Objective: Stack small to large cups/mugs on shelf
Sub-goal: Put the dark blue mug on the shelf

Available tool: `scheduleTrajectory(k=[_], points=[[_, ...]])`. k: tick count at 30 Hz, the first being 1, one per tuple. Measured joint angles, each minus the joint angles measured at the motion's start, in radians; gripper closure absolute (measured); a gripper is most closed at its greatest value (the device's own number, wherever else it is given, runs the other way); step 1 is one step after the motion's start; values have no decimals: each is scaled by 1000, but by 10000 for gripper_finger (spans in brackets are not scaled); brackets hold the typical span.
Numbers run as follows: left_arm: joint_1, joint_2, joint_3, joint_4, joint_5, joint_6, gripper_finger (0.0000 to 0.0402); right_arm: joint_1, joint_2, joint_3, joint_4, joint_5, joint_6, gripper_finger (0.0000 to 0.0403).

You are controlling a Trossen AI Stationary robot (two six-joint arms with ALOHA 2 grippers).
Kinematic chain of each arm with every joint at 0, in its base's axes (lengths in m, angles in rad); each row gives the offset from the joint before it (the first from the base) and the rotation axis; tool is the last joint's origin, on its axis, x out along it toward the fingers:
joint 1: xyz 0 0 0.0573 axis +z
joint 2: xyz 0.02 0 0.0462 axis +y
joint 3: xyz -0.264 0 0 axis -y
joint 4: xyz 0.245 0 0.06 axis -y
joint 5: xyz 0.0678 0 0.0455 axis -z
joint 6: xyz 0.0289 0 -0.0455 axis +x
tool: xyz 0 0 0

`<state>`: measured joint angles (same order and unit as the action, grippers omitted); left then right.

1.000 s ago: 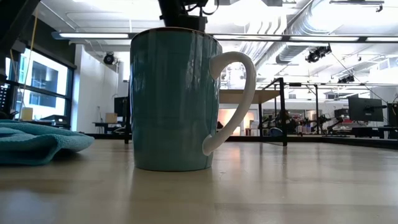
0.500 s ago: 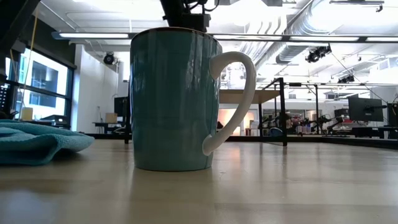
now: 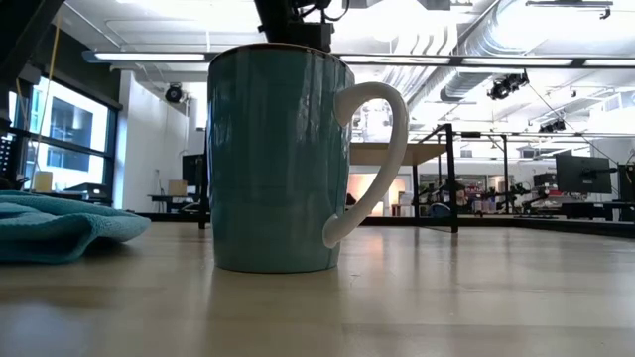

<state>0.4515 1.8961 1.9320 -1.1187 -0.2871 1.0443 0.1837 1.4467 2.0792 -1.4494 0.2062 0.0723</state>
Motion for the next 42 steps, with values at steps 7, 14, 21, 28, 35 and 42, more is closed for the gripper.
scheduleTrajectory(k=[7, 14, 21, 28, 35, 42], points=[[0, -2, 0, -12, 12, 10, 388, 0, 0, 0, 0, 0, 4, 224], [0, -2, 0, -13, 14, 10, 355, 0, 0, 0, 0, 0, 6, 224], [1, 0, 0, -14, 4, 6, 376, 0, 0, 0, 0, 0, 6, 224], [14, 0, 0, -15, -22, -6, 365, 0, 0, 0, 0, 0, 6, 224], [21, 0, 0, -16, -30, -8, 342, 0, 0, 0, 1, 0, 6, 224], [21, 0, 0, -16, -30, -5, 337, 0, 0, 0, 1, 0, 6, 224]])
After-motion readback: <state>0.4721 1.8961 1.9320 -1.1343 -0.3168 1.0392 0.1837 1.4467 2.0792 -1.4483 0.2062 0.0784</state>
